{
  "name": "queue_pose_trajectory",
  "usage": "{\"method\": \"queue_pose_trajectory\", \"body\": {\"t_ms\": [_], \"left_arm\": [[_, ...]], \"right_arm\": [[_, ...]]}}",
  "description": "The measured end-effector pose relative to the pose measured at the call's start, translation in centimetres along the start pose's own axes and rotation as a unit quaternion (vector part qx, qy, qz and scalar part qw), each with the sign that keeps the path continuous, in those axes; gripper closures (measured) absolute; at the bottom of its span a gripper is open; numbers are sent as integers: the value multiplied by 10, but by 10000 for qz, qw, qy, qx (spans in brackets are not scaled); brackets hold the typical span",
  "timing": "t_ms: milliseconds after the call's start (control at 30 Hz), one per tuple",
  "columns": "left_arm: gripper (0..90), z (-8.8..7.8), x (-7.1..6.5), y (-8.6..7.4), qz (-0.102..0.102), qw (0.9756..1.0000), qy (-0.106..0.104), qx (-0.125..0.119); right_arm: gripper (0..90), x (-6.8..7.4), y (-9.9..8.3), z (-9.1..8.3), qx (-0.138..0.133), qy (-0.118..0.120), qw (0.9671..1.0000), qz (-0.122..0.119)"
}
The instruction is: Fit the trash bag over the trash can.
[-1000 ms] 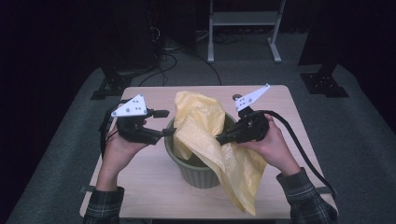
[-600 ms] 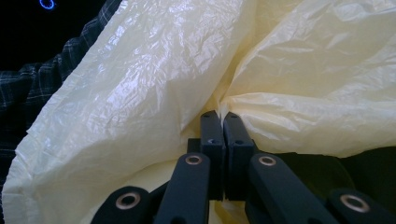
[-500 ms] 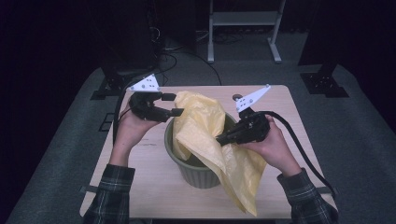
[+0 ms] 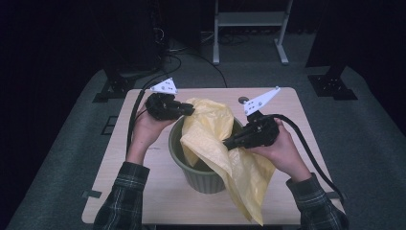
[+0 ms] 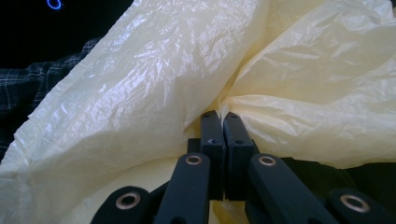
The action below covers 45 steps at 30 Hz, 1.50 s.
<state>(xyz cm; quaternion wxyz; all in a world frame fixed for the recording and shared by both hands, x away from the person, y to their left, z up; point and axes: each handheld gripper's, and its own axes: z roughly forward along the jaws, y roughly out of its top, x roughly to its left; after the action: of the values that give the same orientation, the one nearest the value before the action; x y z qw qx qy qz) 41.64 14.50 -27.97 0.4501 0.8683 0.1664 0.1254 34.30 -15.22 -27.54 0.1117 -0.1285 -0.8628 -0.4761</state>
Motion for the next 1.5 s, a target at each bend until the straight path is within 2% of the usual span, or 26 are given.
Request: {"method": "queue_pose_trajectory", "body": {"t_ms": [33,67,167,200,267,433,467,533,567,600,633,733,900,1033,1133,1233,1367,1433,1500], "left_arm": [[882,0,-1,0,7,10000,-48,13],[897,-1,-3,0,48,9999,-83,56],[899,-2,-15,0,247,9990,-192,317],[899,-2,-19,-1,269,9988,-235,342],[900,-4,-32,-4,441,9975,-363,405],[897,-5,-57,-15,641,9958,-527,389],[876,-4,-63,-18,667,9955,-578,330],[702,-3,-68,-22,641,9963,-555,160],[677,-4,-70,-24,672,9963,-524,140],[611,-8,-71,-24,712,9966,-401,98],[494,-10,-72,-24,672,9974,-276,41],[357,-26,-69,-25,631,9980,-68,-58],[291,-58,-61,-25,565,9976,274,-306],[283,-76,-58,-21,560,9964,401,-488],[282,-83,-59,-13,619,9952,390,-647],[283,-82,-64,-1,737,9943,328,-703],[284,-71,-70,9,849,9936,148,-731],[290,-60,-72,10,880,9938,38,-678],[326,-50,-73,8,912,9945,-71,-516]], "right_arm": [[888,0,0,-1,-15,-4,10000,-5],[888,1,0,-1,-29,-9,10000,-13],[888,2,0,-4,-76,-2,10000,-20],[888,2,1,-5,-83,-24,10000,-27],[888,3,1,-7,-131,-42,9999,-39],[889,0,5,-8,-225,-176,9996,-46],[888,-1,6,-7,-220,-227,9995,-51],[888,-5,8,-3,-211,-319,9992,-63],[889,-7,8,-1,-171,-354,9992,-54],[889,-8,8,2,-151,-381,9992,-30],[889,-11,8,4,-130,-419,9990,-32],[889,-15,7,7,-91,-468,9989,5],[889,-20,6,8,26,-579,9983,30],[889,-22,6,10,154,-719,9973,35],[890,-23,6,15,260,-786,9966,45],[890,-24,7,21,401,-875,9954,-7],[890,-25,8,27,494,-913,9946,-67],[889,-26,8,28,471,-877,9950,-63],[889,-26,9,28,416,-858,9954,-51]]}}
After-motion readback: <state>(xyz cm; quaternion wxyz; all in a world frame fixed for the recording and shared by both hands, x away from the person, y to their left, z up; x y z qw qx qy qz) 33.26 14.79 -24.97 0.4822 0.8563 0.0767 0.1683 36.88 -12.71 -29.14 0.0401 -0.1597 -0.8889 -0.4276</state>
